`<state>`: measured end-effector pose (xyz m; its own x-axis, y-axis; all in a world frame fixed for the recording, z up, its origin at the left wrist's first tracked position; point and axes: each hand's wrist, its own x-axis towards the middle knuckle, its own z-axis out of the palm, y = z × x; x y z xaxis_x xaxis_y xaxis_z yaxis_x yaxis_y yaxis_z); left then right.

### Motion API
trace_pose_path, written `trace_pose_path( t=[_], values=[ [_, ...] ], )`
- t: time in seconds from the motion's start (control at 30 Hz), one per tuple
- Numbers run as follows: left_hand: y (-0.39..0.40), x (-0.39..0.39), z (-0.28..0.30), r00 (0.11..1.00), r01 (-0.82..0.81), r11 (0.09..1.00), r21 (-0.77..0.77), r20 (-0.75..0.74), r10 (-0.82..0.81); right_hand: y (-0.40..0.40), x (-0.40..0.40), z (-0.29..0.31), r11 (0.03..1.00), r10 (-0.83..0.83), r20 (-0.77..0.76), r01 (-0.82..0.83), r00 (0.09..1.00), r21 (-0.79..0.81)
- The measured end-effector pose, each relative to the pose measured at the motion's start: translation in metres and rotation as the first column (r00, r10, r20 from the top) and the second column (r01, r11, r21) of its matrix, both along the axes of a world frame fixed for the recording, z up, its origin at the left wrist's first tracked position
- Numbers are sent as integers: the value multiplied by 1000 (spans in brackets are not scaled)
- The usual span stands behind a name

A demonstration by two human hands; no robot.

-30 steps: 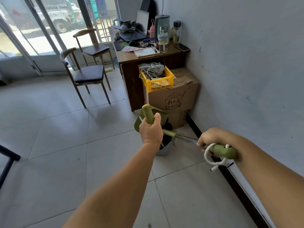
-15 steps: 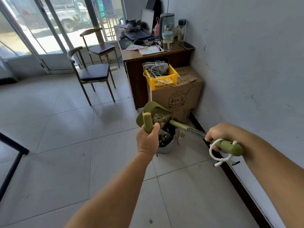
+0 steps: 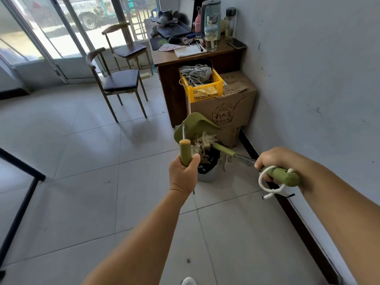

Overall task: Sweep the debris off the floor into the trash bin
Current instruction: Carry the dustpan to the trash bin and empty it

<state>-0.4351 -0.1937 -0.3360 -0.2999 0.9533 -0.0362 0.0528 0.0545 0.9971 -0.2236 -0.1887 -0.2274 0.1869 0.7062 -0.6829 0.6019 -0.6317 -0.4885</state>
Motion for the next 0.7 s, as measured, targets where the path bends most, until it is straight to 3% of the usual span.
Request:
trace_pose_path(
  t=[0.27, 0.4, 0.7],
  values=[
    [-9, -8, 2, 999, 21, 999, 33, -30, -20, -2, 0, 7, 997, 81, 89, -80, 993, -19],
    [-10, -8, 5, 995, 39, 998, 52, -96, -34, -4, 0, 7, 998, 59, 63, -60, 996, 8],
    [-20, -9, 13, 995, 47, 996, 73, -95, -40, -4, -5, 7, 998, 57, 37, -57, 998, 0]
  ],
)
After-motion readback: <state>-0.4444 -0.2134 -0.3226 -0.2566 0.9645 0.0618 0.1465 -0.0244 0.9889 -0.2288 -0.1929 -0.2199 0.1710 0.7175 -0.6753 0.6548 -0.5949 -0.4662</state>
